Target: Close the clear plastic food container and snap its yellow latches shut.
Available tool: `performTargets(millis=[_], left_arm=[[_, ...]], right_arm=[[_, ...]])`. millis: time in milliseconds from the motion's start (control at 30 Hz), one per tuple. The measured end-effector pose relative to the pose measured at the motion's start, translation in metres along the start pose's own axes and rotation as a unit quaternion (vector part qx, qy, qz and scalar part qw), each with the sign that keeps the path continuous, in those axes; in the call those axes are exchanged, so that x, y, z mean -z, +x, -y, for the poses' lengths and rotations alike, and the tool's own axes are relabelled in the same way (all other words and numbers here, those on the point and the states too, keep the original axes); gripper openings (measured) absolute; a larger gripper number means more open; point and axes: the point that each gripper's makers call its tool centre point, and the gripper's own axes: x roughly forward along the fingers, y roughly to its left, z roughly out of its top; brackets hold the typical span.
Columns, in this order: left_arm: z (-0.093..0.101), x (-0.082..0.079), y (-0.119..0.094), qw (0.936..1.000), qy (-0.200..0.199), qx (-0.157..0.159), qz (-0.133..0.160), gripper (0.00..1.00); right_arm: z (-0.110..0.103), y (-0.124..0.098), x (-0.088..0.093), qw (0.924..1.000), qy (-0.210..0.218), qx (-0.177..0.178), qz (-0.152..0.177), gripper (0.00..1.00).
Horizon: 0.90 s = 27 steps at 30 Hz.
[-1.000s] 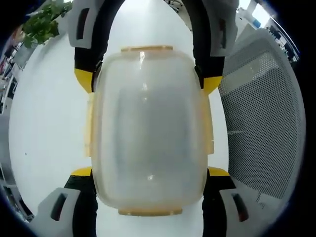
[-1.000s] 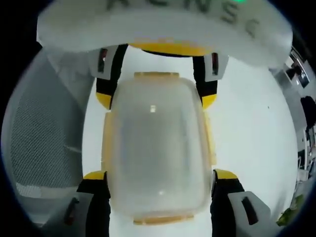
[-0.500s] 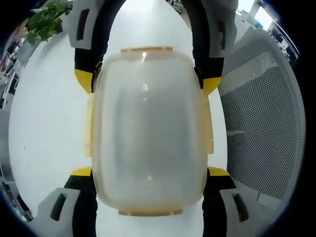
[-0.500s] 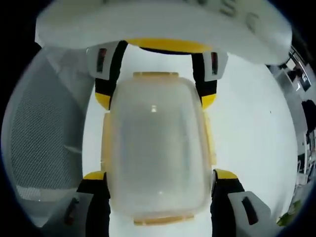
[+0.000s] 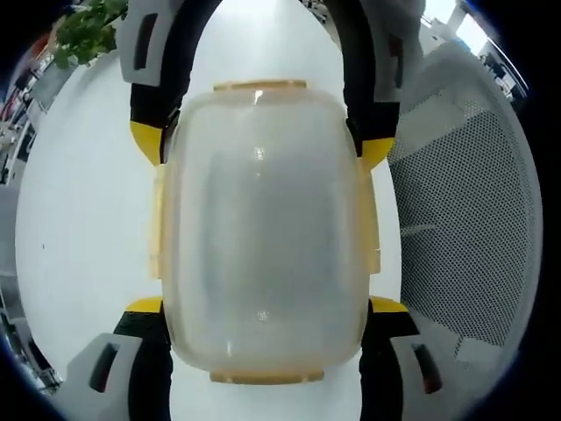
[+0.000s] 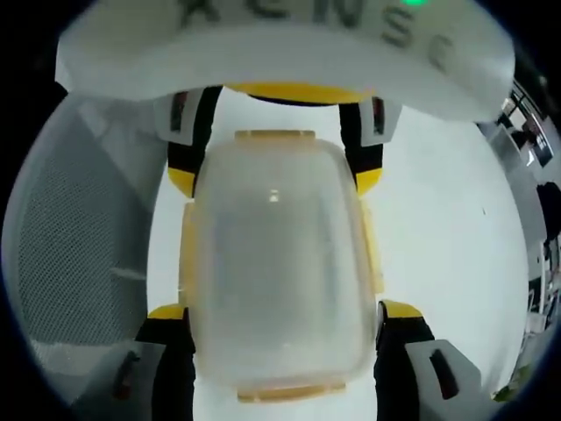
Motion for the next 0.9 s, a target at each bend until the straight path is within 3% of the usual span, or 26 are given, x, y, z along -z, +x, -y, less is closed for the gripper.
performTargets(millis=[900], left_arm=[[0.001,0.052,-0.008,1.0000,-0.008,-0.001,-0.001,0.90]], right_arm=[[-0.003,0.021,-0.048,1.0000,-0.006,-0.003,0.003,0.86]])
